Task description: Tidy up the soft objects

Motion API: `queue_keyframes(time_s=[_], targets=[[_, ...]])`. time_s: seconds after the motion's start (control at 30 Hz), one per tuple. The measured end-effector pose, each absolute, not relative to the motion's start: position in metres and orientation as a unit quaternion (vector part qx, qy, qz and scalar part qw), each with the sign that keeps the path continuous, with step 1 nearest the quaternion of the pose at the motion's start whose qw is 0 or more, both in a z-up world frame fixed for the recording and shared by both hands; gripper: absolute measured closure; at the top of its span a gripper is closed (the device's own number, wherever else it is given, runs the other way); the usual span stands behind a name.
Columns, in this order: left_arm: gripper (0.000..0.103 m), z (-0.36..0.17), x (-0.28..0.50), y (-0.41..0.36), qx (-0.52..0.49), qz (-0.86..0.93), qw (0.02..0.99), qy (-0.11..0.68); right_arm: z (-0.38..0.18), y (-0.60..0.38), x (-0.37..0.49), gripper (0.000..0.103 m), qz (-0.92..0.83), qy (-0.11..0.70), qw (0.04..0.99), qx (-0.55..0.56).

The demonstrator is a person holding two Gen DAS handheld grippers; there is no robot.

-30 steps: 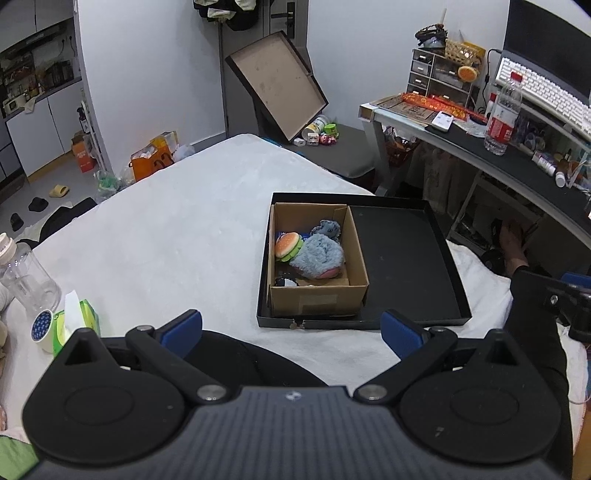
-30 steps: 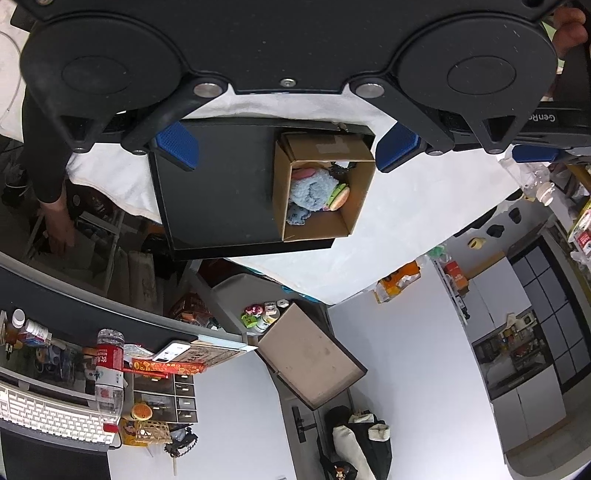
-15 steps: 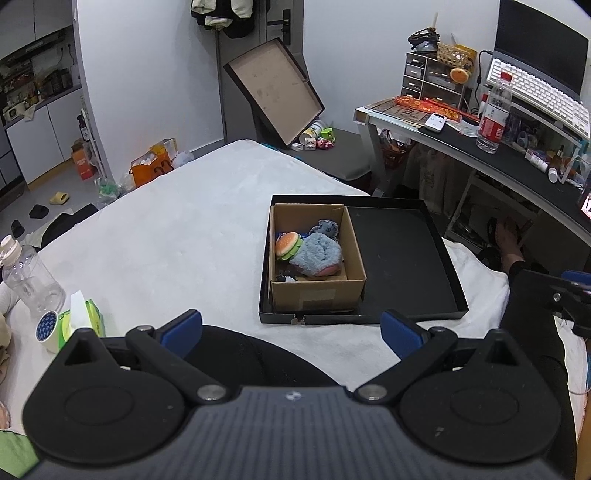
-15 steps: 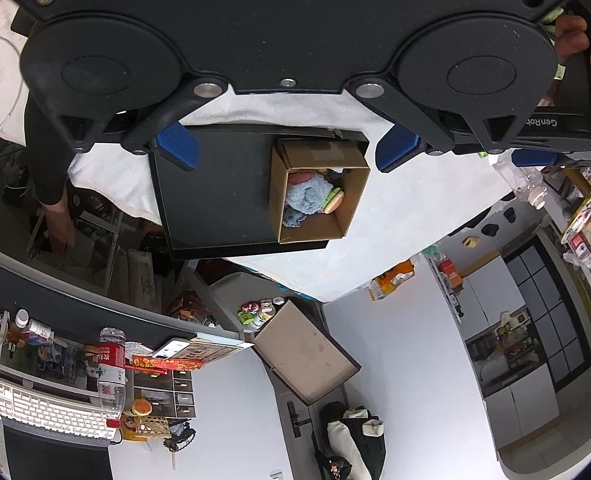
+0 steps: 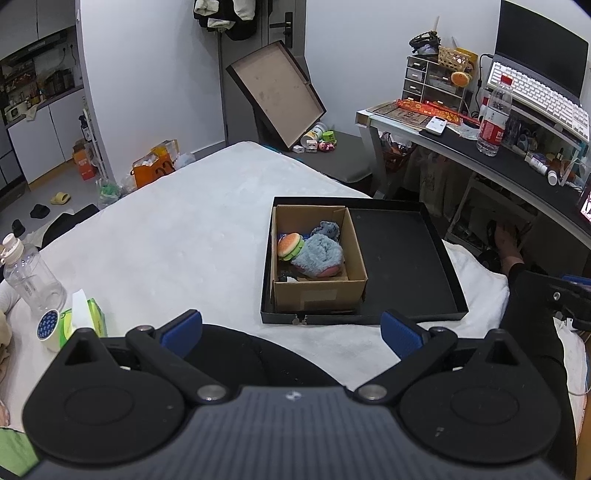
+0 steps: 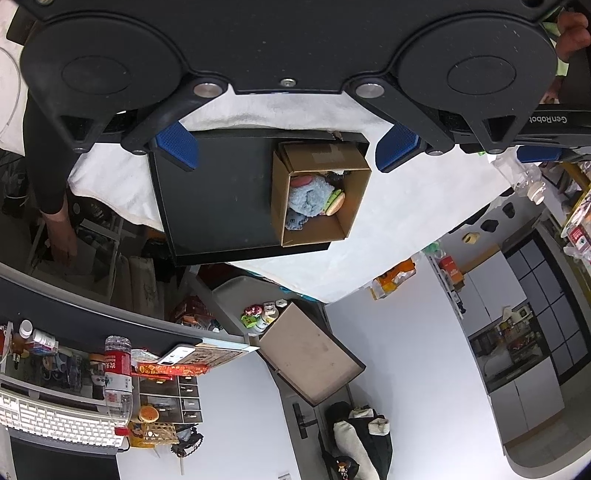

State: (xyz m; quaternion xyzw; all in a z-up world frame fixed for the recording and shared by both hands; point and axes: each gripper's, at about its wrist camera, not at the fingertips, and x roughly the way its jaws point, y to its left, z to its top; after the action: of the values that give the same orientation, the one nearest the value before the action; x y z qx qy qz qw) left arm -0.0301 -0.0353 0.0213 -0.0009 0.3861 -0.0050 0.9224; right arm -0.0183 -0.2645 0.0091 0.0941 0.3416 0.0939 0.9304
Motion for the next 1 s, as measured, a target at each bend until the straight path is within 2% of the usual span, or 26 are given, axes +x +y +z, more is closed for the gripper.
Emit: queue_keyframes(time_s=[1.0], targets=[[0.001,0.0169,-0.0297,-0.0284,-0.004,-0.001,0.920,0.393,0.0093,-0.2556,-0.0227,0.000,0.102,0.347,0.929,0.080]])
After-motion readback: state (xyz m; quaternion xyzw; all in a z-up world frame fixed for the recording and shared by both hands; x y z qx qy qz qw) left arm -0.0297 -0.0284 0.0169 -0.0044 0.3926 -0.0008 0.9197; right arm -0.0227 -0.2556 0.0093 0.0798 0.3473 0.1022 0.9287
